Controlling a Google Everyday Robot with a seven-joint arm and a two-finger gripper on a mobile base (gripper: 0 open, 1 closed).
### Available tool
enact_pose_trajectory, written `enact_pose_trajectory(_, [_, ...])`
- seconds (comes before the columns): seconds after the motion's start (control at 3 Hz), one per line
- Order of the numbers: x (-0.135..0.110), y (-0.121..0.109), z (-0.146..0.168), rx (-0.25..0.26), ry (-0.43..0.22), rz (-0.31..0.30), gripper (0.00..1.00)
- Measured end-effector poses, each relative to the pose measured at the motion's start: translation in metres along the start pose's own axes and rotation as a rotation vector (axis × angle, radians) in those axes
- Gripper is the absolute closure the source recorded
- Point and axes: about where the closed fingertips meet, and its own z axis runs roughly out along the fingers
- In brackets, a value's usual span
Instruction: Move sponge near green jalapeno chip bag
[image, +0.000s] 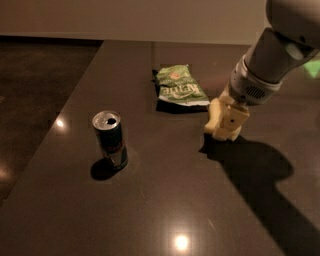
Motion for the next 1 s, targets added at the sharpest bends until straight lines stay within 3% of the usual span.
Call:
enact_pose_trajectory(0.33, [-0.035, -0.027, -0.006, 0.058, -0.029, -0.023, 1.00])
enact_pose_trajectory(0.67, [-0.056, -0.043, 0.001, 0.095, -0.033, -0.053, 0.85])
enact_pose_trajectory(1.0, [-0.073, -0.057, 0.018, 0.082, -0.042, -0.080, 0.53])
